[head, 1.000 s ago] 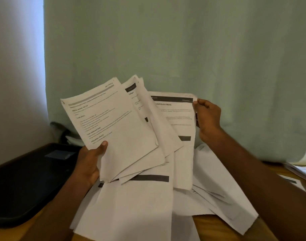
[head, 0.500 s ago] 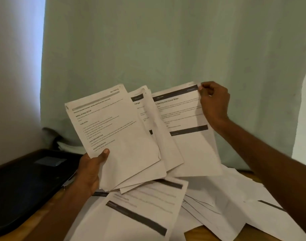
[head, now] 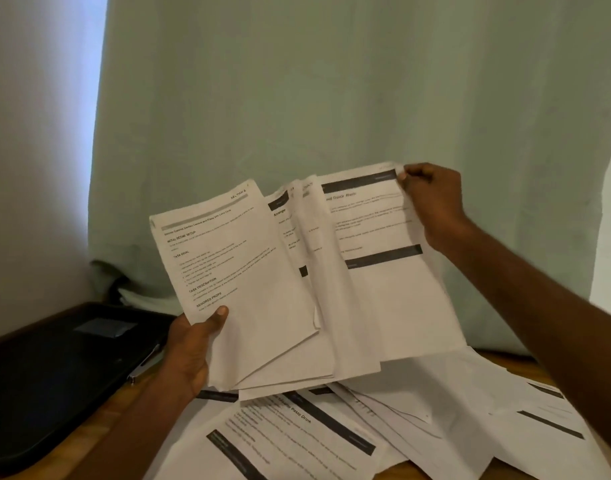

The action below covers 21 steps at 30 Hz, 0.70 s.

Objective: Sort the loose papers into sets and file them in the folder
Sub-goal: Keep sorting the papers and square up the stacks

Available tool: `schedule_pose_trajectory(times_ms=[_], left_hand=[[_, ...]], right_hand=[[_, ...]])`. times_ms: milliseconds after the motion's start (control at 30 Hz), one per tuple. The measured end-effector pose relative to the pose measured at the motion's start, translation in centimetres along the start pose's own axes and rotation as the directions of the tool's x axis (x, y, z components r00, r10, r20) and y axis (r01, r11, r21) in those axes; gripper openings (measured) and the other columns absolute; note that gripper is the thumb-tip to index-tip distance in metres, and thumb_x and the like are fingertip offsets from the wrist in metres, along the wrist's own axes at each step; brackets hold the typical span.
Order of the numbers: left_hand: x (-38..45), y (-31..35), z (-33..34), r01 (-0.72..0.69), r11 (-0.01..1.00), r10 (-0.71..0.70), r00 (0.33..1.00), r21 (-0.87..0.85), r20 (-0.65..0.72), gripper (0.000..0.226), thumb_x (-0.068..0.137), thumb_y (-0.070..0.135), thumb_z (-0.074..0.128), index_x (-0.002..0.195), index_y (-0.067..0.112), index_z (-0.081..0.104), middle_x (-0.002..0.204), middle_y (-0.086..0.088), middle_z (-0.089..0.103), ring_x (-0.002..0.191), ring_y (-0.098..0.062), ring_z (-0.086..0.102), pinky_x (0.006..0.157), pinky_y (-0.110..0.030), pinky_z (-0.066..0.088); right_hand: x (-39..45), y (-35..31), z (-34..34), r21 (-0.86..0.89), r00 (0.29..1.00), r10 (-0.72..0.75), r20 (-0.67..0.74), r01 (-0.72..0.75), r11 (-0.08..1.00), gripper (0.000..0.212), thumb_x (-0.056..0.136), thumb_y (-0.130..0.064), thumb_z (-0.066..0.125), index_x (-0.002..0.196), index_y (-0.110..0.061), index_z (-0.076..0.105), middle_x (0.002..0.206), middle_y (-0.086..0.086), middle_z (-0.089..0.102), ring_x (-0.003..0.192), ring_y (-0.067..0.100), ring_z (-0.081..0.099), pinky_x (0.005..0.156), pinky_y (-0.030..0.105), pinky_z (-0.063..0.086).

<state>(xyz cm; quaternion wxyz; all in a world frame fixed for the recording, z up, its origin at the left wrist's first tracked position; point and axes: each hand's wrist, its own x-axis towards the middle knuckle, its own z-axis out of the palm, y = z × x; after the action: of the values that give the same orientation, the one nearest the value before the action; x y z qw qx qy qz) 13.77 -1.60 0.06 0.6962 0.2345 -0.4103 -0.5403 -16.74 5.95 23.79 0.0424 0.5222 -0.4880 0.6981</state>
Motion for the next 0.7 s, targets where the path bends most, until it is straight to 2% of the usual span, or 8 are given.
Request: schedule_pose_trajectory(times_ms=[100,233,333,400,500,600,634,700], left_hand=[[0.2,-0.4,0.1,0.016,1.000,-0.016,1.000,0.006,-0.001,0.041,0.091,0.001,0.070,0.127,0.020,0.065,0.117,0.002,0.072,0.107,-0.017,0.066,0.084,-0.030,0.051],[0.3,-0.9,0.2,0.062,0.997,-0.061,0.998,0.050,-0.027,0.037,0.091,0.004,0.072,0.125,0.017,0.066,0.116,-0.002,0.071,0.107,-0.022,0.065,0.096,-0.040,0.050],[0.3,-1.1,0.2,0.078,0.988,-0.075,0.997,0.133,-0.030,0.030,0.090,0.006,0.075,0.115,0.023,0.068,0.112,0.001,0.072,0.104,-0.019,0.066,0.097,-0.041,0.051],[0.2,-1.3,0.0,0.080,0.978,-0.082,0.997,0.194,0.003,0.030,0.089,0.007,0.076,0.114,0.024,0.071,0.113,0.001,0.075,0.105,-0.020,0.068,0.094,-0.039,0.053],[-0.1,-1.7,0.0,0.095,0.962,-0.110,0.993,0.255,0.044,0.033,0.088,0.007,0.077,0.119,0.018,0.071,0.115,-0.001,0.075,0.107,-0.020,0.070,0.093,-0.037,0.055],[-0.1,-2.0,-0.1,0.102,0.952,-0.115,0.993,0.289,0.030,0.036,0.089,0.008,0.077,0.123,0.015,0.070,0.118,-0.002,0.074,0.110,-0.022,0.068,0.100,-0.042,0.054],[-0.1,-2.0,0.0,0.097,0.950,-0.109,0.994,0.297,0.026,0.037,0.089,0.007,0.077,0.124,0.014,0.070,0.119,-0.002,0.074,0.111,-0.022,0.068,0.103,-0.044,0.052],[-0.1,-2.0,0.2,0.074,0.946,-0.086,0.996,0.316,0.025,0.037,0.088,0.005,0.077,0.123,0.015,0.070,0.117,0.000,0.074,0.108,-0.019,0.069,0.104,-0.045,0.052]], right_hand=[[-1.7,0.6,0.1,0.118,0.984,0.150,0.092,-0.160,0.980,0.014,0.095,-0.013,0.070,0.087,-0.024,0.073,0.085,-0.004,0.076,0.083,0.015,0.073,0.078,0.026,0.059],[-4.4,2.4,1.1,0.148,0.940,0.283,0.190,-0.313,0.938,0.005,0.095,-0.015,0.070,0.096,-0.018,0.075,0.092,0.007,0.078,0.089,0.029,0.075,0.081,0.046,0.062],[-6.9,3.9,2.3,0.133,0.905,0.346,0.249,-0.386,0.913,0.010,0.099,-0.016,0.066,0.106,-0.015,0.073,0.087,0.003,0.078,0.074,0.020,0.074,0.061,0.031,0.060],[-8.5,4.7,3.2,0.131,0.882,0.381,0.276,-0.427,0.895,0.012,0.101,-0.017,0.062,0.106,-0.015,0.073,0.089,0.005,0.077,0.068,0.017,0.073,0.056,0.027,0.057],[-10.7,6.5,4.1,0.137,0.801,0.501,0.329,-0.565,0.814,0.029,0.104,-0.037,0.056,0.103,-0.015,0.076,0.099,0.009,0.078,0.082,0.026,0.074,0.074,0.039,0.063],[-12.5,8.3,4.0,0.251,0.673,0.487,0.557,-0.695,0.674,0.056,0.098,-0.063,0.049,0.127,-0.020,0.069,0.118,0.009,0.075,0.110,0.031,0.071,0.098,0.050,0.055],[-13.2,9.0,3.9,0.250,0.636,0.438,0.636,-0.706,0.662,0.060,0.095,-0.065,0.052,0.134,-0.021,0.065,0.125,0.009,0.072,0.116,0.031,0.069,0.101,0.049,0.053],[-14.8,10.1,3.7,0.140,0.601,0.419,0.681,-0.667,0.731,0.055,0.092,-0.052,0.067,0.136,-0.020,0.063,0.126,0.003,0.072,0.115,0.024,0.070,0.099,0.043,0.055]])
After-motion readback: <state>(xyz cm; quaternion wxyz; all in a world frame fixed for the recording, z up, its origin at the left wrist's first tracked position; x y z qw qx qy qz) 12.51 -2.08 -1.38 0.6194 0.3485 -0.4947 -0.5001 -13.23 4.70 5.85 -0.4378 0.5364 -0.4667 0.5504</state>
